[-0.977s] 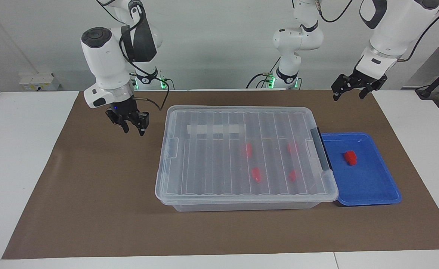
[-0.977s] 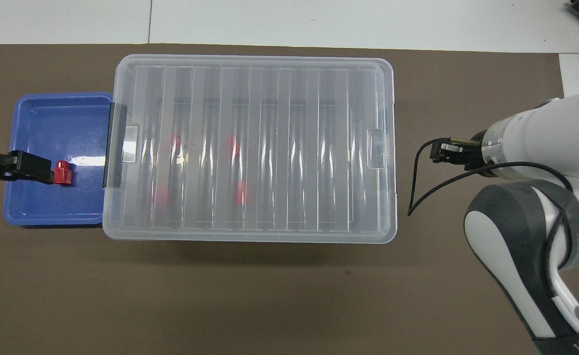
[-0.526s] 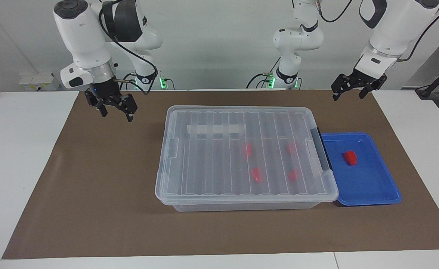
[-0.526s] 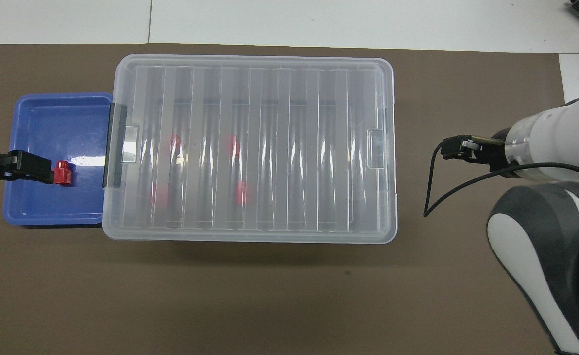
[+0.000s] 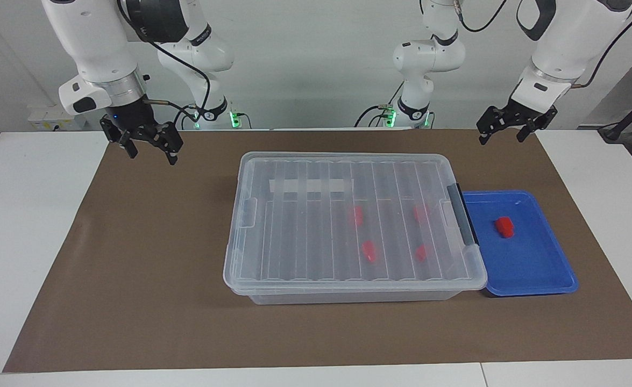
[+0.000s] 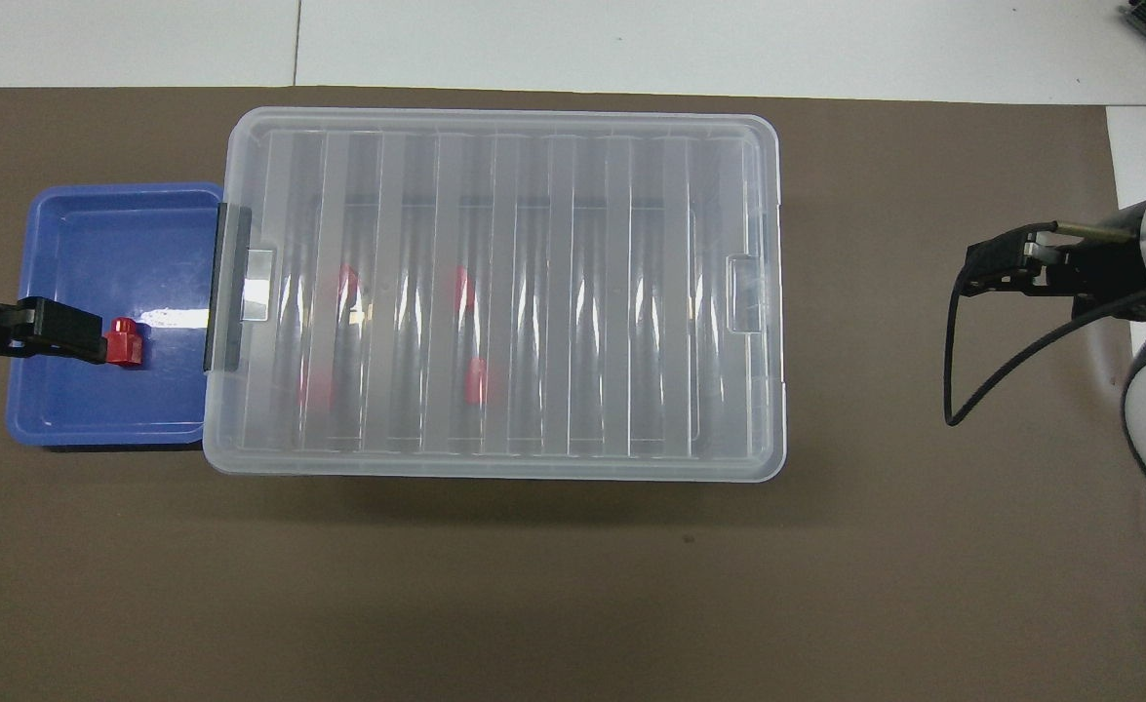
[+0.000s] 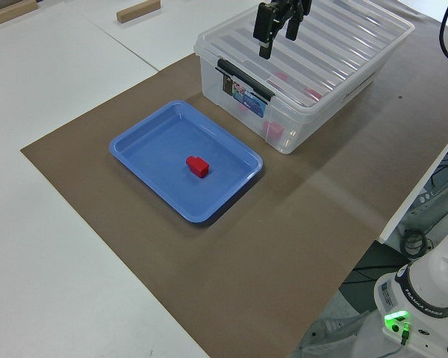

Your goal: Place red block in blue tray from box

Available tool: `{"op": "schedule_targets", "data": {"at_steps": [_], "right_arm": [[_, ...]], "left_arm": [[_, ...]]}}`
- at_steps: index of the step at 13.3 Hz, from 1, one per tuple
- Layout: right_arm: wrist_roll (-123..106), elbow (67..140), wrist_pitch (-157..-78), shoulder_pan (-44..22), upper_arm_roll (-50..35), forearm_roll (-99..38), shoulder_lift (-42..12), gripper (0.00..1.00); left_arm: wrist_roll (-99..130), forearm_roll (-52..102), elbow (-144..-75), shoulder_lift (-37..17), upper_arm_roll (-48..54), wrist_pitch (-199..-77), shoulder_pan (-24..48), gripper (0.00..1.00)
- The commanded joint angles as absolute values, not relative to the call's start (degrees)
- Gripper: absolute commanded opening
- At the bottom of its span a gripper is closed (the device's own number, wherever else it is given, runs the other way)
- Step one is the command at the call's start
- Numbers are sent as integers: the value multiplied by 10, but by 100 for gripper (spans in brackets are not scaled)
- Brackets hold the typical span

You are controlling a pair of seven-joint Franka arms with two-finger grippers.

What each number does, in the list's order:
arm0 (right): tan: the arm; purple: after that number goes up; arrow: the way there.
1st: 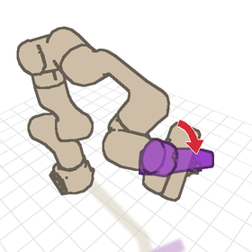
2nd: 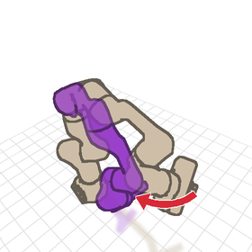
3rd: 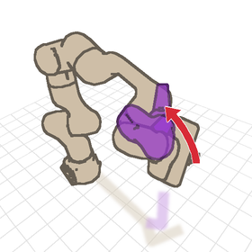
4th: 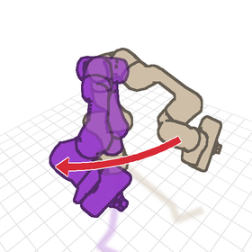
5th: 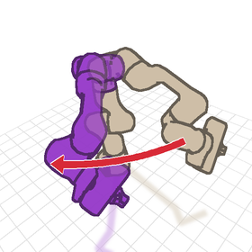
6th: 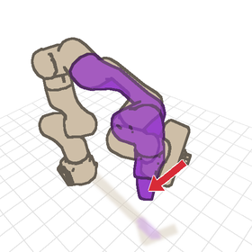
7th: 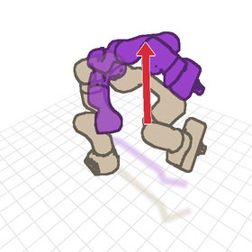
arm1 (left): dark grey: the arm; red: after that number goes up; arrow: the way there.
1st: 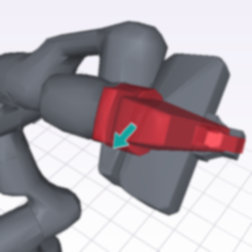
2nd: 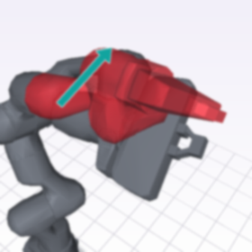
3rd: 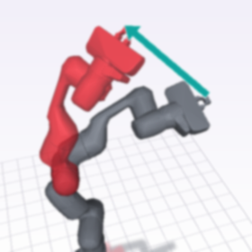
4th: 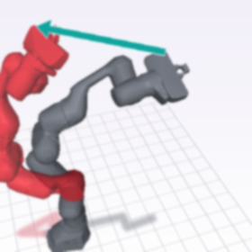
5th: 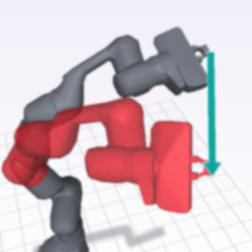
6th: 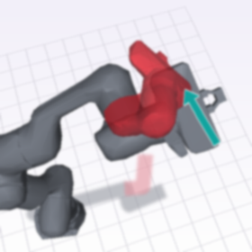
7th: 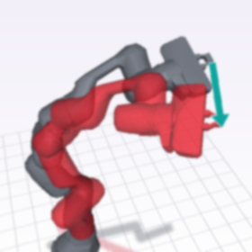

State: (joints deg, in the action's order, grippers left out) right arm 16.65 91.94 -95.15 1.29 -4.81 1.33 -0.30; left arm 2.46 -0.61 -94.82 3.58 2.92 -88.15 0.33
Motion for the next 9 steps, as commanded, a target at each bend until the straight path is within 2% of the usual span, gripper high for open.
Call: {"op": "schedule_targets", "data": {"at_steps": [1, 9], "right_arm": [[132, 914, -933, 25, -50, 14, -7, 100], [134, 922, -933, 31, -50, 10, -3, 100]], "left_arm": [[20, -9, -941, 36, 38, -880, -7, 100], [19, -8, -941, 36, 37, -881, -6, 100]]}}
